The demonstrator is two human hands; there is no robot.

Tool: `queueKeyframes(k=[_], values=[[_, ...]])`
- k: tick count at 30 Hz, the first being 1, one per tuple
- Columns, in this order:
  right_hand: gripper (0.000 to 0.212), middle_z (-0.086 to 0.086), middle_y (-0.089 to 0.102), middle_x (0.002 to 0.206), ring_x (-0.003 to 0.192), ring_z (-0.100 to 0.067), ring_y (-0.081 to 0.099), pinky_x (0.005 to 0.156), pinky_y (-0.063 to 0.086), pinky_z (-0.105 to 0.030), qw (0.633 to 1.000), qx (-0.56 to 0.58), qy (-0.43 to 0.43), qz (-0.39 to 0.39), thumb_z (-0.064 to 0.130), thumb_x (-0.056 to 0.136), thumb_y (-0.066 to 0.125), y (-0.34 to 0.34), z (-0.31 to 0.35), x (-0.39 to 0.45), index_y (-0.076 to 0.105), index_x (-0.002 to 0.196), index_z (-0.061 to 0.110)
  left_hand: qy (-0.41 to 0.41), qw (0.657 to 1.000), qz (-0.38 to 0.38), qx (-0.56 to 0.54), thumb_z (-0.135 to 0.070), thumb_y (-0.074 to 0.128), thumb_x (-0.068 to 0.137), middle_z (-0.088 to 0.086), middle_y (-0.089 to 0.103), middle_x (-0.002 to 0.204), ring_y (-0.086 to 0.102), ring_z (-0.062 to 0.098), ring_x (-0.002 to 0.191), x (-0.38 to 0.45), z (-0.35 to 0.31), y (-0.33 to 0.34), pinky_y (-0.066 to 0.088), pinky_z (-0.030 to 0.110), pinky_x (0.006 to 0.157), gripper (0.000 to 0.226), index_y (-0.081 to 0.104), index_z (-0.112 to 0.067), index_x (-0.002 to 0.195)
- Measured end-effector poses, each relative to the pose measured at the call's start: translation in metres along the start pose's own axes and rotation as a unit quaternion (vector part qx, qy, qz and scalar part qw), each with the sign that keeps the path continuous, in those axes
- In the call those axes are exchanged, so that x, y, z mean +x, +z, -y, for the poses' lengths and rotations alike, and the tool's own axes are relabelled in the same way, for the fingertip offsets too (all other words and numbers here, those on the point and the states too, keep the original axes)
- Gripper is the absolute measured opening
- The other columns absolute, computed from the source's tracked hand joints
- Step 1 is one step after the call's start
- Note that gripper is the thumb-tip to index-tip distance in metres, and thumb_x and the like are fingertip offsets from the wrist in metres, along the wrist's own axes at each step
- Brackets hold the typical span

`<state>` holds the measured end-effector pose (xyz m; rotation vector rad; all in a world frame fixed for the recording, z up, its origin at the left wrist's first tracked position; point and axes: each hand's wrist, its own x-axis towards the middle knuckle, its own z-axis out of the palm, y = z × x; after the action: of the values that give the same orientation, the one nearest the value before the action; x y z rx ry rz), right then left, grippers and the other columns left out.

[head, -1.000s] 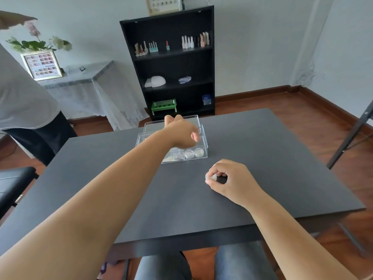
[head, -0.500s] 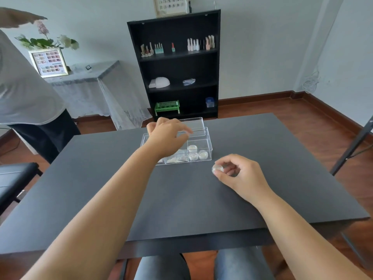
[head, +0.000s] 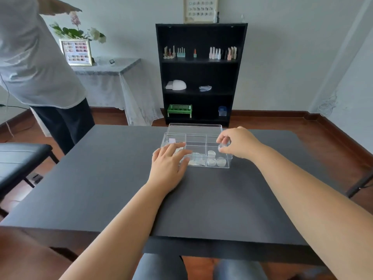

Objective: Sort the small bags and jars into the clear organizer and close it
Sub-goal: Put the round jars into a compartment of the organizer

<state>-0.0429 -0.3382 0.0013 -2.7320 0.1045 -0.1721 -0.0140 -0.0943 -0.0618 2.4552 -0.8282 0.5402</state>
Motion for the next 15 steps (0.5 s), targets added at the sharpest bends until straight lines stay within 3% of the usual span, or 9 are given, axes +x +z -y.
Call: queueKeyframes(k=[4,8,13,15], values=[[0.004,0.014,0.061,0.078,0.086,-0.011,0.040,0.070,0.034,-0.033,0.995,-0.101,0.007,0.013,0.037,0.081,0.071,0.005,0.007,0.009,0.072,0.082,0.032,-0.001,1.000,0.000,0.005,-0.026,0.058,0.096,-0.005,0.060,0.132,0.054,0.025,0.120,0.000,0.000,0.002,0.025,0.040,0.106,0.024,0.070,-0.031,0.116],[0.010,0.015,0.069,0.078,0.088,-0.013,0.053,0.080,0.032,-0.036,0.991,-0.124,0.035,0.040,0.040,0.081,0.073,0.005,0.007,0.015,0.074,0.076,0.032,0.005,1.000,-0.006,0.010,-0.026,0.059,0.095,-0.005,0.059,0.133,0.054,0.025,0.119,-0.001,0.002,0.003,0.025,0.039,0.106,0.025,0.069,-0.032,0.117],[0.004,0.019,0.066,0.083,0.092,-0.013,0.056,0.084,0.032,-0.037,0.988,-0.135,0.046,0.064,0.037,0.083,0.072,0.004,0.012,0.016,0.073,0.086,0.035,0.008,1.000,-0.002,0.005,-0.027,0.059,0.094,-0.006,0.056,0.137,0.051,0.023,0.123,0.000,0.003,0.004,0.022,0.039,0.108,0.027,0.068,-0.032,0.119],[0.011,0.016,0.066,0.087,0.090,-0.013,0.056,0.084,0.031,-0.036,0.991,-0.123,0.048,0.026,0.035,0.085,0.066,0.002,0.011,0.018,0.069,0.096,0.037,0.021,1.000,-0.004,0.003,-0.028,0.058,0.094,-0.005,0.055,0.138,0.048,0.024,0.128,-0.001,0.005,0.004,0.021,0.039,0.110,0.029,0.066,-0.031,0.122]])
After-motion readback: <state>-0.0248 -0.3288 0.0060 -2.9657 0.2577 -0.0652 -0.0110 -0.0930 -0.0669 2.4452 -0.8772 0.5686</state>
